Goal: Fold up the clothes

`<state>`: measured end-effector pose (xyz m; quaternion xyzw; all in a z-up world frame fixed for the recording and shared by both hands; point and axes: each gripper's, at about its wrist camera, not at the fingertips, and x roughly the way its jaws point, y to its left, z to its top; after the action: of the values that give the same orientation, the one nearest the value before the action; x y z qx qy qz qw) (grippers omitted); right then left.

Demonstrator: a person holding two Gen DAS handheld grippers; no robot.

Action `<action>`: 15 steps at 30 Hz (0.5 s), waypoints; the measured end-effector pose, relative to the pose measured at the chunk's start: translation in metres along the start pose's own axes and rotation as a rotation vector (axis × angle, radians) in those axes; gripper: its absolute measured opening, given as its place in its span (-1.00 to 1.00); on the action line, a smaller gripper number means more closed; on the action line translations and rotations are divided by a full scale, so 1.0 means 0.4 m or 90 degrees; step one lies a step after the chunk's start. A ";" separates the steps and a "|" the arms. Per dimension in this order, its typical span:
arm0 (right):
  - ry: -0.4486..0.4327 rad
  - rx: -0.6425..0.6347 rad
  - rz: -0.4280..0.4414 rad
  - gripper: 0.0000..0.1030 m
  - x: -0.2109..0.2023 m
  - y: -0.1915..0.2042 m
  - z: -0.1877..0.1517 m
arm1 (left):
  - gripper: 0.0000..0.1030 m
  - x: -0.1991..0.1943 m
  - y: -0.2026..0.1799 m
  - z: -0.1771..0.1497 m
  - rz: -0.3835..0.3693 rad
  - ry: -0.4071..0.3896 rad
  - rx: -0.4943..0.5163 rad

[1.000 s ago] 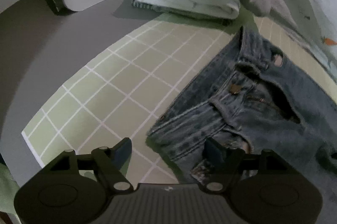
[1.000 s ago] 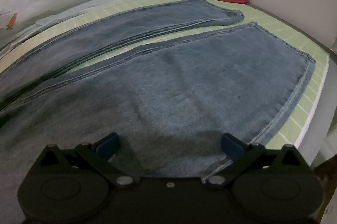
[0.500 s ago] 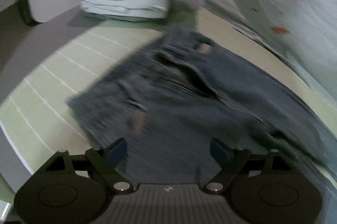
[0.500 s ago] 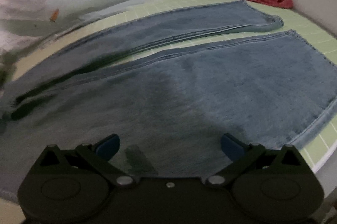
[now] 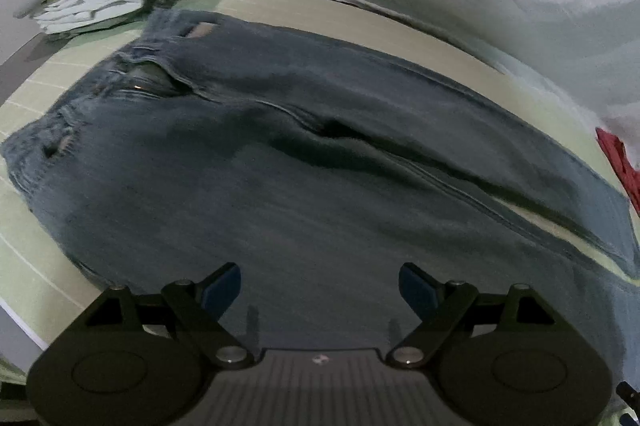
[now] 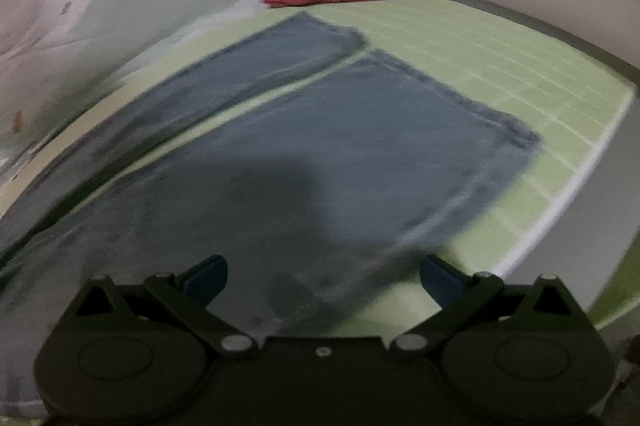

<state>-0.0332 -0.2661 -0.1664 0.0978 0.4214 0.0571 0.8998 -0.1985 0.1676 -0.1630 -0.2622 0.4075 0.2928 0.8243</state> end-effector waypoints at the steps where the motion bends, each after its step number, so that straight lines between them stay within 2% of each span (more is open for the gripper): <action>1: -0.005 0.004 0.003 1.00 0.001 -0.023 0.005 | 0.69 0.000 -0.017 -0.009 0.000 0.001 0.000; 10: -0.021 -0.046 0.043 1.00 0.036 -0.099 0.061 | 0.69 -0.016 -0.135 -0.084 0.015 0.006 0.006; 15: -0.040 -0.079 0.052 1.00 0.061 -0.111 0.078 | 0.70 -0.041 -0.151 -0.120 0.038 0.005 0.009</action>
<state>0.0075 -0.3088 -0.1751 0.0609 0.3845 0.1169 0.9137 -0.1896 0.0894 -0.1632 -0.2452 0.4206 0.3135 0.8152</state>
